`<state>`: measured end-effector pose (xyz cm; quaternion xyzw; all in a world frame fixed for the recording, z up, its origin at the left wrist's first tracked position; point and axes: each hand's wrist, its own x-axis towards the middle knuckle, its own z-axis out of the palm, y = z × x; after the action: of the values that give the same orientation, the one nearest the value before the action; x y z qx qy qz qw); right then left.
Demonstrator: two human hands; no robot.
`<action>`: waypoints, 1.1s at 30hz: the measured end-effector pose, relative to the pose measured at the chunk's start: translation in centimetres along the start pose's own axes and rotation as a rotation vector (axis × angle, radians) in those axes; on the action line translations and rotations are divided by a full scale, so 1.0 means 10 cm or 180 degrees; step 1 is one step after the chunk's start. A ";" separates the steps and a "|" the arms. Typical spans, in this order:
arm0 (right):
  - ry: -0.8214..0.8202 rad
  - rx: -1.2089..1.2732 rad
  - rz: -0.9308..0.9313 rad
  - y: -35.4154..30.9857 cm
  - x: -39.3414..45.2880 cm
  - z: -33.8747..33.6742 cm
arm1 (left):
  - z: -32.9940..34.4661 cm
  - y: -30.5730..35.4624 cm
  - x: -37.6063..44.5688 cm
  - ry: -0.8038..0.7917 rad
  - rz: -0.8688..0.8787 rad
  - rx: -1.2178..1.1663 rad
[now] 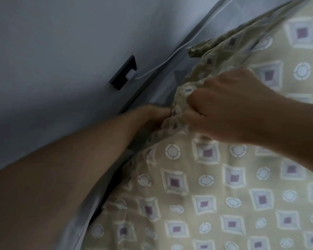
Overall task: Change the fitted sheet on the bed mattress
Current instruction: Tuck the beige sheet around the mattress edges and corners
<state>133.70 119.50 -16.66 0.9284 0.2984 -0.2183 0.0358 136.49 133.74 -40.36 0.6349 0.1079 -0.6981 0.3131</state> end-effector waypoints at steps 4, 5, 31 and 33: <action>-0.0106 -0.0500 -0.0018 0.00 0.03 0.03 | -0.17 0.08 -0.54 -0.0645 -0.0089 0.0456; -0.0135 -0.0591 0.0039 0.01 0.04 0.04 | -0.17 -0.01 -0.60 -0.0802 -0.0193 0.0475; 0.0033 0.0367 0.0199 0.21 0.11 0.41 | 0.00 0.15 -0.54 0.1261 0.1509 -0.0678; 0.0511 0.0590 0.0334 0.43 -0.10 0.43 | 0.03 0.24 -0.66 0.1398 0.1528 -0.0872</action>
<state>133.76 114.56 -20.36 0.9566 0.2299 -0.1678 -0.0628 137.60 133.66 -33.46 0.7292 0.1130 -0.4304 0.5198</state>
